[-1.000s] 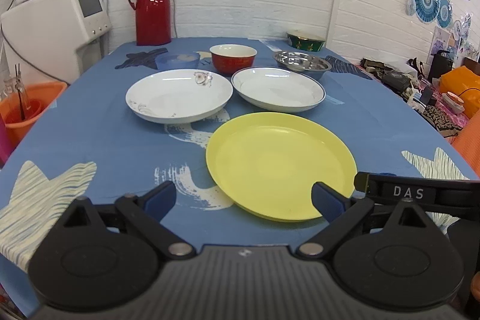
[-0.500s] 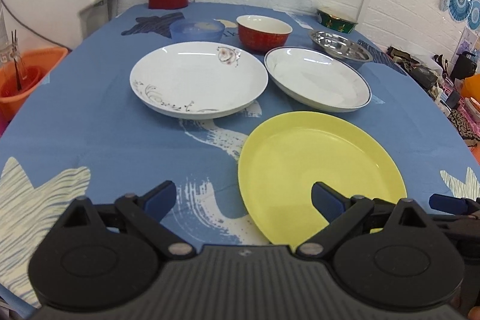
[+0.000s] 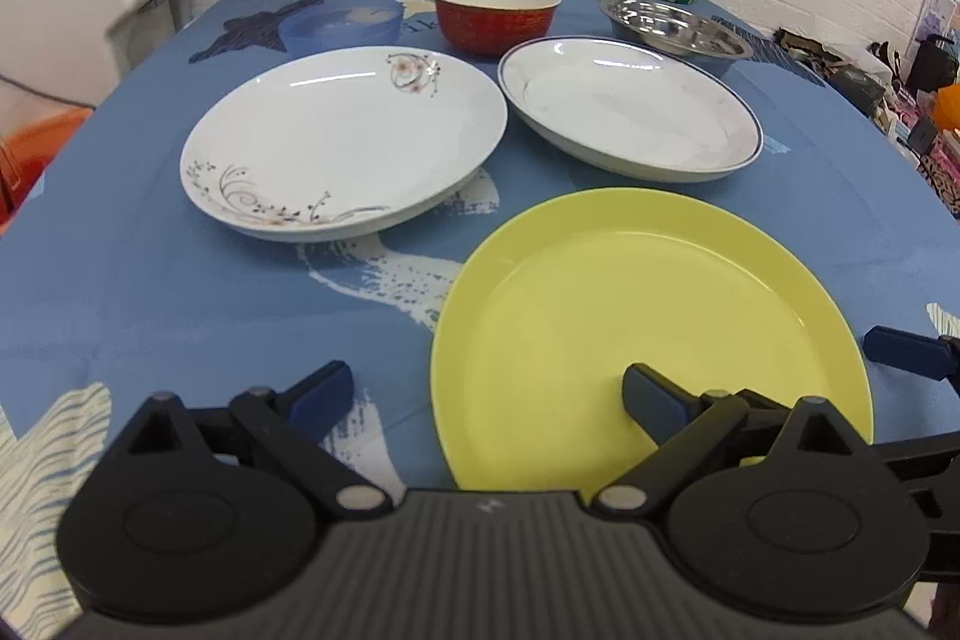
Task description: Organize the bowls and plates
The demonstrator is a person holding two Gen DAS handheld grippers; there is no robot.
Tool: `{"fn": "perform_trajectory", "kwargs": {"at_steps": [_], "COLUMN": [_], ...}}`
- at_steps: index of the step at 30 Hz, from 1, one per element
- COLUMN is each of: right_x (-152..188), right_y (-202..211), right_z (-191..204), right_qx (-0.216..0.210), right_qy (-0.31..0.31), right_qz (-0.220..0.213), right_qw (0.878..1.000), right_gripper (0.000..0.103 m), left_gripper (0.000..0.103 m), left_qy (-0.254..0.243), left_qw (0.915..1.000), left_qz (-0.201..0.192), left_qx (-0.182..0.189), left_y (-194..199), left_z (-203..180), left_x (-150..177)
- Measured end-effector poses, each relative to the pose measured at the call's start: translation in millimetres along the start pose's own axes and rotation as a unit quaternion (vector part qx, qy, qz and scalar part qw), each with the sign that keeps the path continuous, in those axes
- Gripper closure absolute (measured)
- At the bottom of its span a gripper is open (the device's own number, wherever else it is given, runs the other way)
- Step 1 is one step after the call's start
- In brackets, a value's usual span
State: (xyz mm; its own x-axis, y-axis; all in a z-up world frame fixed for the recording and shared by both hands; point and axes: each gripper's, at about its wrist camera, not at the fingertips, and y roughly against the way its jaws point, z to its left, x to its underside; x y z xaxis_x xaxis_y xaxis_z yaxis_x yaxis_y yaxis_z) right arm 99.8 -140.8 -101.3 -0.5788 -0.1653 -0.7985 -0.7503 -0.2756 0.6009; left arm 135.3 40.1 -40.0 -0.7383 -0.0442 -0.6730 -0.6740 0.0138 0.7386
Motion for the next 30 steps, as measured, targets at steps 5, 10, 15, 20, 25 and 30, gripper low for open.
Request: {"fn": "perform_trajectory", "kwargs": {"at_steps": [5, 10, 15, 20, 25, 30], "right_x": [4.4, 3.2, 2.7, 2.2, -1.5, -3.5], "right_y": [-1.3, 1.2, 15.2, 16.0, 3.0, -8.3], "right_z": [7.3, 25.6, 55.0, 102.4, 142.6, 148.2], "right_qx": [-0.036, -0.036, -0.050, -0.103, -0.139, -0.133], "right_qy": [0.032, 0.044, 0.058, 0.088, 0.114, 0.116], "right_qz": [-0.023, -0.024, -0.028, -0.027, -0.023, -0.009], "right_qw": [0.999, 0.998, 0.997, 0.990, 0.983, 0.984], "right_gripper": [0.018, 0.021, 0.021, 0.021, 0.020, 0.020], "left_gripper": [0.030, 0.051, 0.059, 0.059, 0.059, 0.059], "left_qy": [-0.010, -0.023, 0.012, 0.043, 0.069, 0.066], "left_qw": [0.9995, 0.9980, 0.9982, 0.9988, 0.9970, 0.9970], "left_qz": [-0.020, -0.030, -0.022, -0.023, -0.021, -0.024], "left_qx": [0.023, 0.051, 0.054, 0.010, -0.027, -0.031], "left_y": [4.9, 11.6, 28.5, 56.1, 67.9, 58.7], "left_z": [5.4, 7.5, 35.6, 83.7, 126.7, 132.0], "left_x": [3.6, 7.0, 17.4, 33.4, 46.0, 47.4]}}
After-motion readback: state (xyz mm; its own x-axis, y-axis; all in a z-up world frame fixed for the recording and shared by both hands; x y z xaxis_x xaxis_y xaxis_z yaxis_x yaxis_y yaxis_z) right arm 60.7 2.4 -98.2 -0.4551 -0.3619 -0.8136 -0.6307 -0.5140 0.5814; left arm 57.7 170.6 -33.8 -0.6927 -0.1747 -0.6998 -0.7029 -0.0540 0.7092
